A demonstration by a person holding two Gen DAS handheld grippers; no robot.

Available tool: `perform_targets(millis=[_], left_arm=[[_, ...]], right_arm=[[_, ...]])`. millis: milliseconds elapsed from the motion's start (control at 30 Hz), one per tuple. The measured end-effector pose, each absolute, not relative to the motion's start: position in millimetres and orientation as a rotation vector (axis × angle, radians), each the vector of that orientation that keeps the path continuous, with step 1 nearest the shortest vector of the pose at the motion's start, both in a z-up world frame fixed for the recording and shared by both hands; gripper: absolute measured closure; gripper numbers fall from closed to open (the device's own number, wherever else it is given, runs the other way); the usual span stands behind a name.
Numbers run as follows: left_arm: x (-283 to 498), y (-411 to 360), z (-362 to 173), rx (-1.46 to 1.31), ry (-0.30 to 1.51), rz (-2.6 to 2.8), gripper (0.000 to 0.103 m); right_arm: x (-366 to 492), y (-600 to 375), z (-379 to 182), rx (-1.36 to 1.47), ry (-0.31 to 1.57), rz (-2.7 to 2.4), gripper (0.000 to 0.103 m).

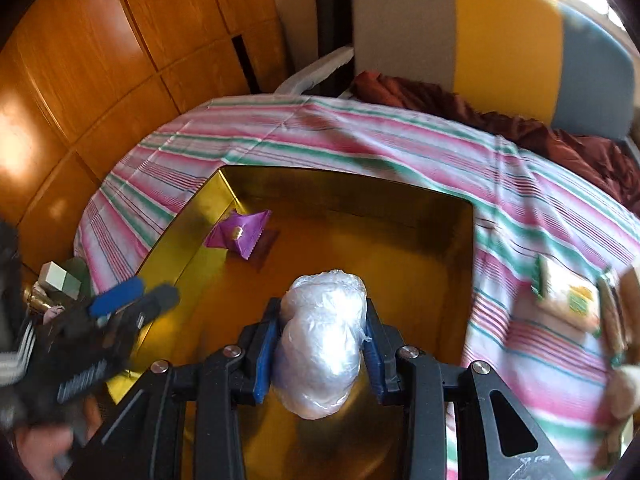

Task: Organize objects
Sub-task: 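Lower the white wrapped ball into the gold tray and open the right gripper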

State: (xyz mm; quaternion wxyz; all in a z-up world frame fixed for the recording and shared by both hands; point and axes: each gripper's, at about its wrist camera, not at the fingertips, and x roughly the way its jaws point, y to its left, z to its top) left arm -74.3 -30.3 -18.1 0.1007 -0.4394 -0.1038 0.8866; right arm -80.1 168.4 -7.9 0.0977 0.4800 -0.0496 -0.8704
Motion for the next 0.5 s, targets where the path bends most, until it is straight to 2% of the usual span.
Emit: perform_targets(millis=[267,300,400,433,500], left_arm=[[-70,-45,-24,-1.336,-0.367,2.630,0.036],[-70,-47,-24,-1.336,-0.373,2.632,0.036],[-70,-45,-25,-1.341,-0.371,2.627,0.036],[-70,-44,-25,-1.336,-0.370,2.622,0.036],[-69,-42,-25,-1.330,-0.364,2.623,0.036]], right_arm=[[-134,155,-25,1.486,-0.228,-2.549,0.063],[-139,154,-25,1.467,-0.250,-2.558,0.060],[-142,154,-23,1.436,-0.309,-2.582,0.032],[-140,156,-22,1.429,-0.335,-2.582,0.027],[-134,160,-17,1.418,-0.334,-2.589,0.027]])
